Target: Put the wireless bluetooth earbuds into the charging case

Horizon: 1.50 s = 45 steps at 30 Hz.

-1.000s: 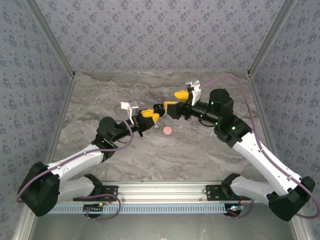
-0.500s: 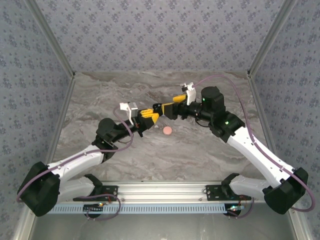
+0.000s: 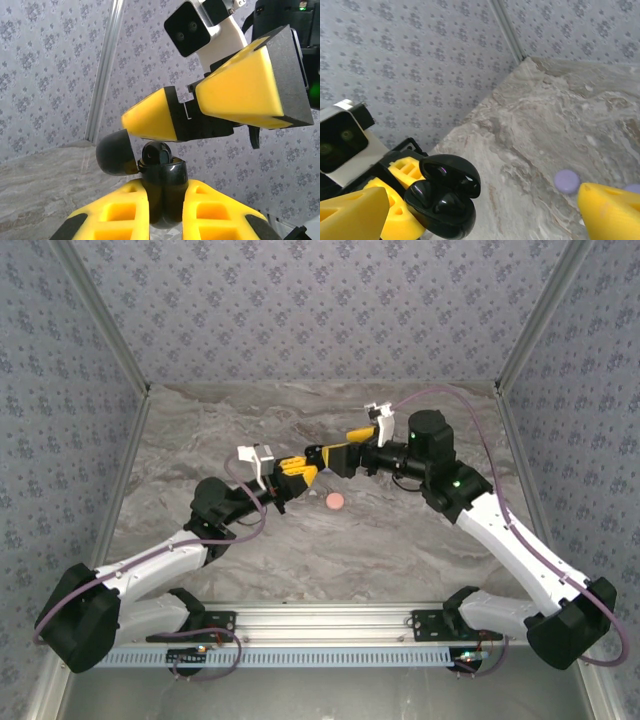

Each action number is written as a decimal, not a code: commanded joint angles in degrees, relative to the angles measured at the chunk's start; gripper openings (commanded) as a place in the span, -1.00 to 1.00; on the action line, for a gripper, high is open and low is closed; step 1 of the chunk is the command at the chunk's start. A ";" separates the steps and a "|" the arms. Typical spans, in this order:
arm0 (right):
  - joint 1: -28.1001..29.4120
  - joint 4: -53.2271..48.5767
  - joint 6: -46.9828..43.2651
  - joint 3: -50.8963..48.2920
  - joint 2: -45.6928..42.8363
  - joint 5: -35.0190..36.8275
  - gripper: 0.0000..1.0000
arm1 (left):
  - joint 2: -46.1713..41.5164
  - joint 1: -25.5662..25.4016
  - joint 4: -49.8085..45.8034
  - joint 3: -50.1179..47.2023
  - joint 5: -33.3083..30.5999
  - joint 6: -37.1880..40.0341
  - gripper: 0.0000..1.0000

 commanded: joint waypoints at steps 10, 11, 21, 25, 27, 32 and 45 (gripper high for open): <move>2.38 4.95 6.21 3.16 3.43 -14.06 1.00 | -0.40 -1.38 4.36 0.98 3.49 2.12 -1.00; 2.57 5.45 6.52 3.48 3.47 -14.83 1.00 | -0.27 -1.47 4.21 0.98 3.36 2.12 -1.00; 3.87 5.65 3.81 4.56 0.61 -15.73 0.93 | 0.68 -1.47 2.51 1.62 2.92 2.22 -1.00; 4.10 4.06 2.53 3.71 -0.66 -14.82 0.92 | 0.90 -1.41 2.25 1.59 2.71 2.22 -1.00; 4.23 2.87 1.89 3.14 -1.11 -13.90 0.92 | 0.96 -1.47 2.33 1.59 2.64 2.22 -1.00; 4.25 -2.15 -0.90 3.00 -2.34 -7.57 0.95 | 0.88 -1.44 2.05 1.56 2.61 2.19 -1.00; 1.70 -20.18 -6.50 -1.46 -11.59 28.29 1.00 | 0.88 -1.20 -27.72 0.16 -10.16 1.53 -1.00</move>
